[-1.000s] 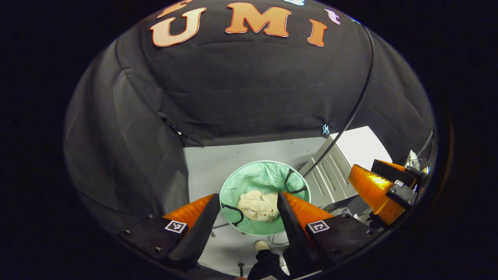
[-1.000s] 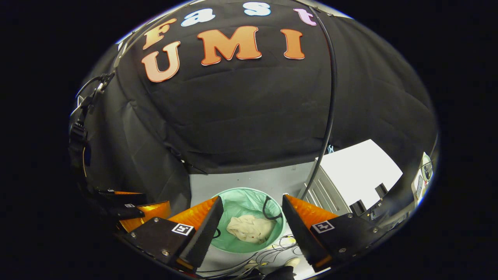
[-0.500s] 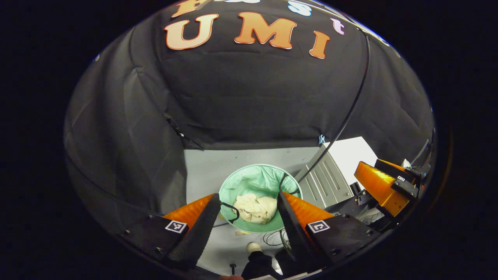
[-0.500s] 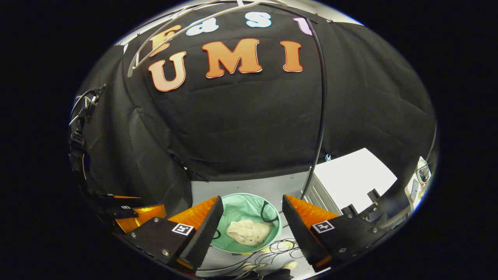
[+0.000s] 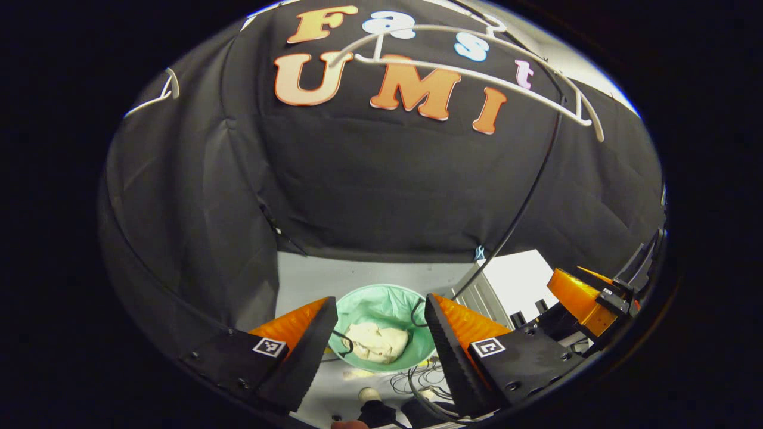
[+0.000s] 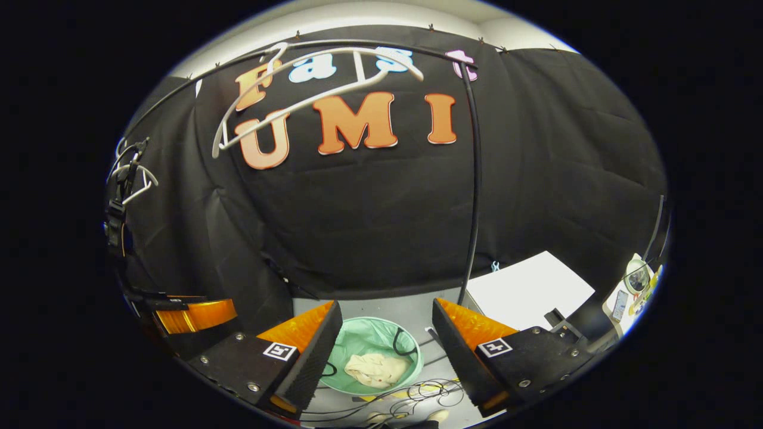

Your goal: Grasp the clothes on the hanger with both hands and then place them into the laundry hamper below.

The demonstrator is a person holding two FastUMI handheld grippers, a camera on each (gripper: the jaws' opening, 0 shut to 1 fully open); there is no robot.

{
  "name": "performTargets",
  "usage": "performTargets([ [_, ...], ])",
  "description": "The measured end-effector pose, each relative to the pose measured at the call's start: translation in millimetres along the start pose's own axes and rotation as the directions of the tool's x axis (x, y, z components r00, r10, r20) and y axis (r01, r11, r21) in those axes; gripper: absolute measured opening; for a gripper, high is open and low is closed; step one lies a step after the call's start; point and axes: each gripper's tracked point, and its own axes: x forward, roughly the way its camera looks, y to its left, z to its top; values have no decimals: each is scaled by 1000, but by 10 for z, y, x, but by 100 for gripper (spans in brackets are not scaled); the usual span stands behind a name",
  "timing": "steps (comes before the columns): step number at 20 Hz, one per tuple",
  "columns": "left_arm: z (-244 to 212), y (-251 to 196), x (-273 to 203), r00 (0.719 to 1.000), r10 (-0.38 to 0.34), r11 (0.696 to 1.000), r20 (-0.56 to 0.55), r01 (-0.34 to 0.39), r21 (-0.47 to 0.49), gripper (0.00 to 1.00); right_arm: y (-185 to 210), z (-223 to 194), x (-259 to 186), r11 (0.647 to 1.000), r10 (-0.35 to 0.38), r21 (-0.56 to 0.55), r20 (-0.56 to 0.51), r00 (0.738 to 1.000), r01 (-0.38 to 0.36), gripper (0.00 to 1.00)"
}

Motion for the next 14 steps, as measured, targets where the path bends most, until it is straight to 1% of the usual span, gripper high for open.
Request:
performTargets([
  [5, 544, -95, -294, 991, -15, 1000, 136, 13, 14, 96, 18, 635, -265, 999, -4, -48, 132, 991, 10, 95],
  [6, 630, -118, -351, 987, -20, 1000, 157, 18, 11, 100, 39, 748, -323, 998, -1, -59, 155, 988, 10, 95],
  [7, 751, -131, -421, 983, -24, 1000, 183, 23, 6, 96, 64, 886, -387, 998, 2, -70, 172, 985, 10, 95],
  [8, 841, -143, -498, 978, -25, 1000, 207, 26, 2, 96, 93, 1006, -478, 997, 11, -75, 193, 981, 4, 95],
  [11, 1131, -147, -709, 953, -17, 1000, 302, 16, 7, 96, 182, 1373, -717, 996, 32, -87, 272, 962, -8, 95],
  [12, 1242, -148, -783, 943, -14, 1000, 332, 11, 11, 100, 192, 1466, -774, 996, 32, -91, 291, 956, -6, 95],
  [13, 1381, -135, -868, 933, -11, 1000, 360, 5, 16, 96, 198, 1556, -826, 996, 33, -93, 311, 950, -4, 95],
  [14, 1476, -130, -949, 922, -4, 1000, 387, -5, 21, 96, 206, 1651, -867, 996, 35, -94, 332, 943, -4, 95],
])
